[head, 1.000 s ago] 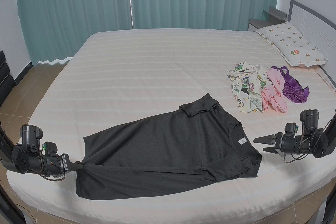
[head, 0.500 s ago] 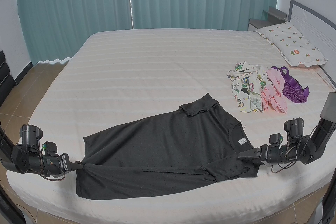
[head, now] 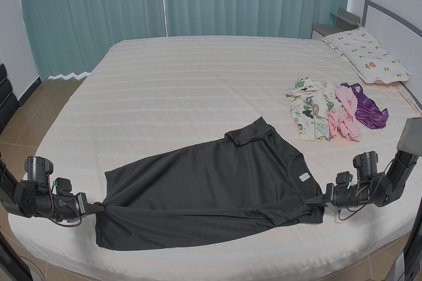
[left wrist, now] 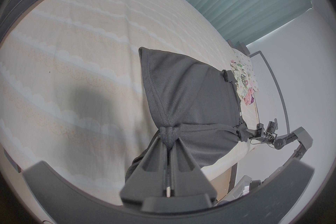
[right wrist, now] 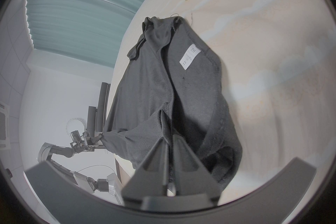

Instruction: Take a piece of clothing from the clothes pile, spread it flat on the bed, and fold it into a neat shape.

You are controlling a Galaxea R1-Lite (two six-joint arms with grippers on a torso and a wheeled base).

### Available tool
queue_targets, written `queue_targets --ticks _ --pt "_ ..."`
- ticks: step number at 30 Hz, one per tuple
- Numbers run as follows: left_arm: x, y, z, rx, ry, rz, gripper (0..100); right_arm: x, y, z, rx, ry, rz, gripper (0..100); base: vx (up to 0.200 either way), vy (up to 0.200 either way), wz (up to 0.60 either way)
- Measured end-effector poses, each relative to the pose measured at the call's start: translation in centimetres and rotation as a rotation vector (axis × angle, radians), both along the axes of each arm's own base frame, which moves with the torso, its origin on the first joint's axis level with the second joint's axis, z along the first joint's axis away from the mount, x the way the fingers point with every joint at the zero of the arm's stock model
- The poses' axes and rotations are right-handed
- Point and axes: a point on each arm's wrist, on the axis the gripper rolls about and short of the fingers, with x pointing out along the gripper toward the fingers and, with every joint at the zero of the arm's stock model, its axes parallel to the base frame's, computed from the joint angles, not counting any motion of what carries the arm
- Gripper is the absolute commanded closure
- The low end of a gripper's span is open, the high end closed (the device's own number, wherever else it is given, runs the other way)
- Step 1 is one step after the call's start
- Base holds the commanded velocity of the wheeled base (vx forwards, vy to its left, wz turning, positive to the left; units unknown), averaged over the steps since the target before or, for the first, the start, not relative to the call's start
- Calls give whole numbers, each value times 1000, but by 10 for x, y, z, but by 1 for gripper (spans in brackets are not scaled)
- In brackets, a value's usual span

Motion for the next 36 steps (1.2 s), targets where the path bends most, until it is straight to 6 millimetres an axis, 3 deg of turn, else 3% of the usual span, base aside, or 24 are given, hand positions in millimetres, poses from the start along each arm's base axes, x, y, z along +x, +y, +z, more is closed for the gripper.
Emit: queue_targets --ticks 10,21,36 --pt "0 0 1 0 -2 0 100 -4 -5 1 9 6 -13 100 0 0 0" --pt "-4 2 4 3 -11 13 100 -10 -10 26 35 -175 -45 100 0 0 0" --pt "-44 -4 12 -21 -34 5 100 -23 -16 51 86 -263 -45 100 0 0 0"
